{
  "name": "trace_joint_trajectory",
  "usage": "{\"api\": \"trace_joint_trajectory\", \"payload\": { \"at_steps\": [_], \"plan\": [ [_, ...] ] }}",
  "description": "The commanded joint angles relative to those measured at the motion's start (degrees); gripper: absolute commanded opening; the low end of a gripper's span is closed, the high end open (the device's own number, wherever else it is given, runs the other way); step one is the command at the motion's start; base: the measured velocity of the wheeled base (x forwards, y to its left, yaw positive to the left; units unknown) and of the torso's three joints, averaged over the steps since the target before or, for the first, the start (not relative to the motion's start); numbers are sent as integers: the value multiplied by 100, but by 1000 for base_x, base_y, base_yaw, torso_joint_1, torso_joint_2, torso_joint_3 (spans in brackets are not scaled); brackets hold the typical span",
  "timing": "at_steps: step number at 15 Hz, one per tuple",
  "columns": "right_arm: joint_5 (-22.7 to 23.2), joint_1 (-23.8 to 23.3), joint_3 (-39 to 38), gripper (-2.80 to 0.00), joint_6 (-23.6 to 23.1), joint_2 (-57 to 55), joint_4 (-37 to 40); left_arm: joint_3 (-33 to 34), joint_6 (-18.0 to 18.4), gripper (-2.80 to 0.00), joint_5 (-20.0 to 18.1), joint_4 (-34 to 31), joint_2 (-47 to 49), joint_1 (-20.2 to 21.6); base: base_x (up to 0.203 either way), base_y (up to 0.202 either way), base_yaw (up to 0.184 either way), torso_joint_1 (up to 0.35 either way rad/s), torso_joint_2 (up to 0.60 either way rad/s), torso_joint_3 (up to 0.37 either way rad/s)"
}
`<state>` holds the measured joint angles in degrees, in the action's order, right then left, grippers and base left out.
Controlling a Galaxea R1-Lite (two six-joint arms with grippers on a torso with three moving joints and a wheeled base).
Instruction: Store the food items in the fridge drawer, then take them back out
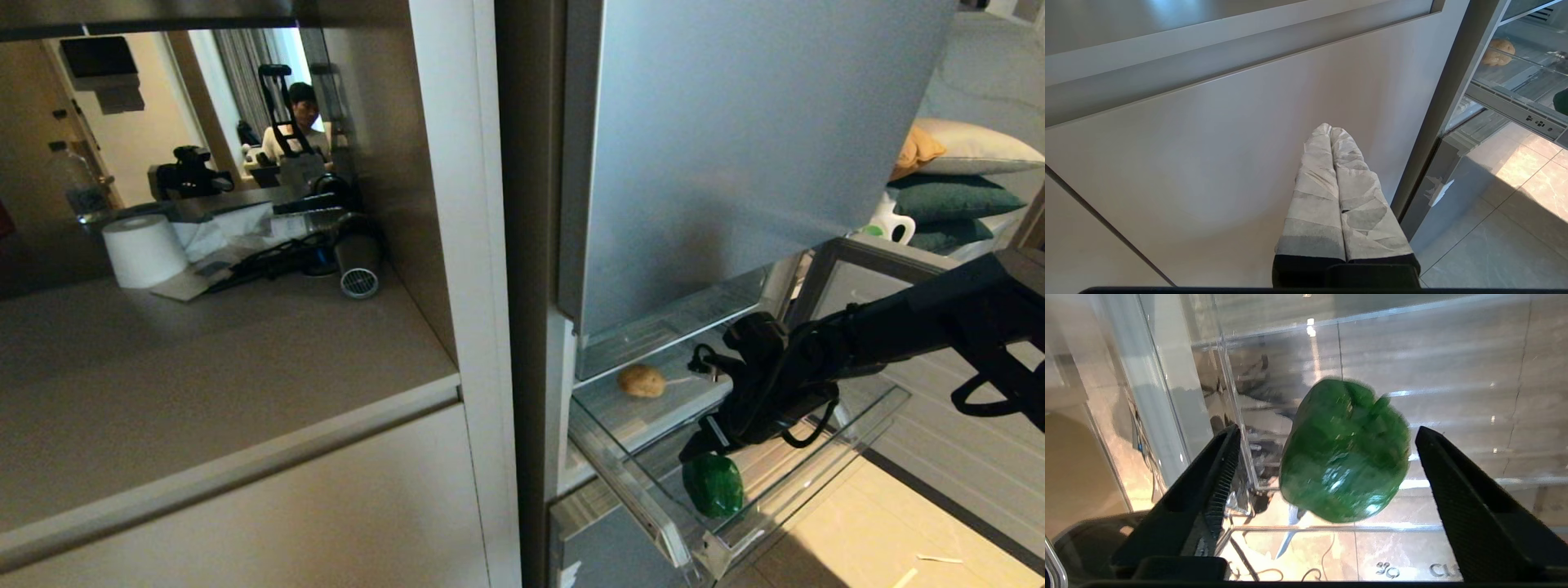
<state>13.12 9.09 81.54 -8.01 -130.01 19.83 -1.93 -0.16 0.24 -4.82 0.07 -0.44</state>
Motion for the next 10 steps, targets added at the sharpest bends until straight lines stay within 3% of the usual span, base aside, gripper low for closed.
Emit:
{"api": "trace_joint_trajectory", "payload": {
  "at_steps": [1, 10],
  "plan": [
    [-2, 32, -82, 0, -8, 46, 3, -1, -2, -280, 2, -2, 1, 0, 0, 0, 0, 0, 0, 0],
    [-415, 32, -235, 0, 29, -173, -296, -1, -2, -280, 2, -2, 10, 0, 0, 0, 0, 0, 0, 0]
  ]
}}
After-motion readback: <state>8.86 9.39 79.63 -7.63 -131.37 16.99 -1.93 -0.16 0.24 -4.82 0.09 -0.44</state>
